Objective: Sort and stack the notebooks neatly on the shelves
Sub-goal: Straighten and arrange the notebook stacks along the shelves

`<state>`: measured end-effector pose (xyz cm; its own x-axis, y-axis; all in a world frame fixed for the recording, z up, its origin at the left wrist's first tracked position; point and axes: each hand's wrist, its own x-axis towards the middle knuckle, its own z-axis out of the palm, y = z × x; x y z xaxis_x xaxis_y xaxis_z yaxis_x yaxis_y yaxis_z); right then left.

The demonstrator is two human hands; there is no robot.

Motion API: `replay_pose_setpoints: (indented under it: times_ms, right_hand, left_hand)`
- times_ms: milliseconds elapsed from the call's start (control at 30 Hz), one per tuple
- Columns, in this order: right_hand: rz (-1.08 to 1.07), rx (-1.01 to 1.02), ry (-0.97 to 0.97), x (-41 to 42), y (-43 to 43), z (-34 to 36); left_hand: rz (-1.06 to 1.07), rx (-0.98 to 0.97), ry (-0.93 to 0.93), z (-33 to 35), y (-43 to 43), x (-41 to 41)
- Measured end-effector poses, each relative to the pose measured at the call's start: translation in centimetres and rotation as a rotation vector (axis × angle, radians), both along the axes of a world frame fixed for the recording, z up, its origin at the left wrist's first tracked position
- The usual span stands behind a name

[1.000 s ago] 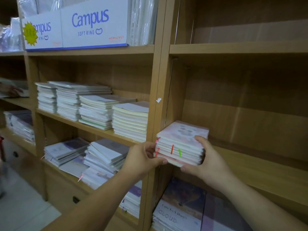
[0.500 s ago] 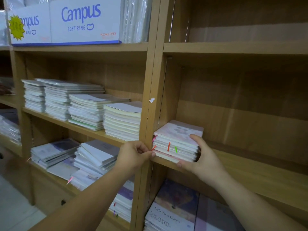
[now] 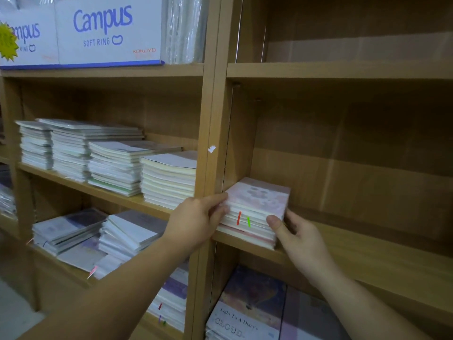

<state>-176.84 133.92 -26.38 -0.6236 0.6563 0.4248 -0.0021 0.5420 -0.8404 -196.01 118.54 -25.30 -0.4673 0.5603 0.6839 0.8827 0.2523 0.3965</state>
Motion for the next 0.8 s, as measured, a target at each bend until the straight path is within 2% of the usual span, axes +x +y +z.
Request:
replay_pose_setpoints:
  times_ms: [200, 300, 400, 500, 600, 733, 800]
  right_hand:
    - [-0.126, 0.207, -0.091, -0.2, 0.1, -0.9]
    - [-0.106, 0.157, -0.058, -0.3, 0.4, -1.2]
    - [-0.080, 0.147, -0.097, 0.8, 0.7, -0.3]
    - [-0.132, 0.288, -0.196, 4.0, 0.0, 2.2]
    - [-0.208, 0.384, -0.354, 9.2, -0.6, 5.4]
    - [-0.379, 0.486, -0.541, 18.4, 0.2, 9.3]
    - [-0.462, 0.555, -0.535, 23.1, 0.7, 10.7]
  left_hand:
    - [0.071, -0.031, 0.007, 0.0, 0.7, 0.7]
    - [0.080, -0.043, 0.015, 0.4, 0.9, 2.4]
    - [-0.055, 0.006, 0.040, 1.1, 1.3, 5.2]
    - [-0.184, 0.011, 0.093, 1.8, 2.4, 8.3]
    - [-0.305, 0.000, 0.067, 2.6, 4.4, 12.4]
    - [-0.522, 0.002, -0.092, 5.0, 7.8, 21.0]
    - [-0.648, -0.022, -0.197, 6.2, 9.7, 25.3]
